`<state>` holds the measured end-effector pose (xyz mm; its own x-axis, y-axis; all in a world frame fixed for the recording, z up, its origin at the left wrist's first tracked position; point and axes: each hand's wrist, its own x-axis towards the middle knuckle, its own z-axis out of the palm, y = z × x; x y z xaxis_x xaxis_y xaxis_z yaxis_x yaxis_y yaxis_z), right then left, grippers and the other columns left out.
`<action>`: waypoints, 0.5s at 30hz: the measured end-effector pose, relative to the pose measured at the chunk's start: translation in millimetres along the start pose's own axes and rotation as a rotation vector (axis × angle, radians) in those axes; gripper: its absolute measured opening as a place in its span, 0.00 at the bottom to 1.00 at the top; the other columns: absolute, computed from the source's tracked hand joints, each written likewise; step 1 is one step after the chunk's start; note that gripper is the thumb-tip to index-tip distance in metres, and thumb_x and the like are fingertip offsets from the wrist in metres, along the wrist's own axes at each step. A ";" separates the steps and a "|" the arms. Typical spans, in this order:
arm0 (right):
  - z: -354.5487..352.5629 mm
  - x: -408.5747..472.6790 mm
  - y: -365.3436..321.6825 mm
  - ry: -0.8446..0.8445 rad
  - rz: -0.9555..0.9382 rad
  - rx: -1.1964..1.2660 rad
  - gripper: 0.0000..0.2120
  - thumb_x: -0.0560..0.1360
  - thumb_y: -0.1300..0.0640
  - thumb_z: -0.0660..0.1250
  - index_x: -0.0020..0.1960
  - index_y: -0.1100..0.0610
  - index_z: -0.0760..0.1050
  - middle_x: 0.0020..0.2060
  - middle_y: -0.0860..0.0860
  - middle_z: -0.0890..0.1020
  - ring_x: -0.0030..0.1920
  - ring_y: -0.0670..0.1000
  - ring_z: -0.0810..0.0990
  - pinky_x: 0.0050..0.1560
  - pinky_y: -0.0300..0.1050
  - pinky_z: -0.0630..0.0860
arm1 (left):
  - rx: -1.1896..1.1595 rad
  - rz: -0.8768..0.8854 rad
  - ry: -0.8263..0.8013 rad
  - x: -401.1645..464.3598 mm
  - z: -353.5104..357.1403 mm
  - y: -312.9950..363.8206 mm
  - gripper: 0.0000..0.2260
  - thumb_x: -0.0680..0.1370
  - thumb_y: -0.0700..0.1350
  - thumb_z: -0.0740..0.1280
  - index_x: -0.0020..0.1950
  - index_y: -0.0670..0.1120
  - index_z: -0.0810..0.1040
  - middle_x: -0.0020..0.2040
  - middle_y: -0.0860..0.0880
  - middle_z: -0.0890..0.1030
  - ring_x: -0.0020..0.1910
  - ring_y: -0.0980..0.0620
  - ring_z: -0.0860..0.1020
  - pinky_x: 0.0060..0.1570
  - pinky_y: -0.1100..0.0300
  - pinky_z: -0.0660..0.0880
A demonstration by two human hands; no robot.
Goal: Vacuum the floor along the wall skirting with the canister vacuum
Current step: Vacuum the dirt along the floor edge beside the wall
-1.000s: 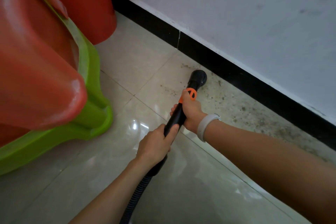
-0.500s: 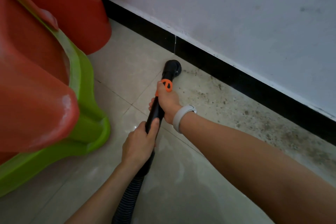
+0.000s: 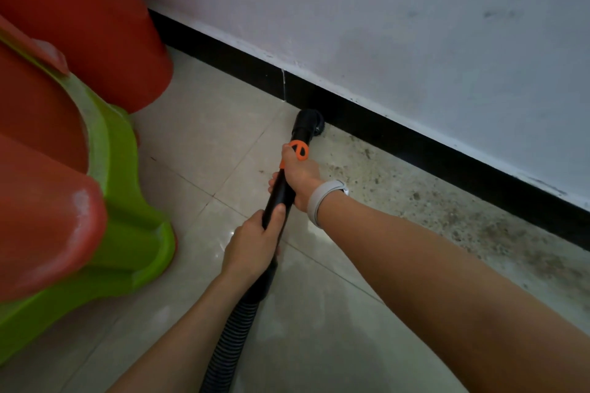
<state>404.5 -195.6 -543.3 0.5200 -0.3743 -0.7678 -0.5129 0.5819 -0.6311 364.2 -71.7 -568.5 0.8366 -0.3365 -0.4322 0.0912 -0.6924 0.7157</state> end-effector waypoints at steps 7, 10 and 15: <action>-28.7 -7.6 6.0 0.012 0.006 0.033 0.15 0.80 0.49 0.60 0.41 0.59 0.66 0.31 0.56 0.74 0.28 0.53 0.74 0.30 0.46 0.76 | 0.045 0.031 -0.034 -16.4 14.8 10.6 0.20 0.79 0.61 0.54 0.40 0.48 0.73 0.32 0.49 0.80 0.34 0.49 0.80 0.40 0.54 0.77; -39.9 -10.5 13.3 0.029 -0.004 0.050 0.15 0.80 0.48 0.60 0.42 0.59 0.67 0.31 0.56 0.74 0.28 0.53 0.74 0.30 0.45 0.76 | 0.066 0.045 -0.070 -24.0 20.6 11.8 0.19 0.79 0.61 0.54 0.40 0.48 0.73 0.32 0.49 0.80 0.33 0.50 0.80 0.39 0.56 0.76; -61.5 -17.2 21.8 0.083 0.008 0.093 0.15 0.79 0.48 0.61 0.43 0.60 0.68 0.31 0.56 0.74 0.28 0.53 0.75 0.31 0.46 0.76 | 0.076 0.060 -0.125 -35.4 33.2 12.8 0.20 0.79 0.61 0.54 0.42 0.47 0.74 0.32 0.49 0.81 0.33 0.49 0.80 0.40 0.53 0.78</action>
<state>342.3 -220.8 -550.7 0.4554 -0.4259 -0.7818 -0.4494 0.6481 -0.6148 317.8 -89.8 -562.3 0.7653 -0.4524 -0.4579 -0.0022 -0.7132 0.7010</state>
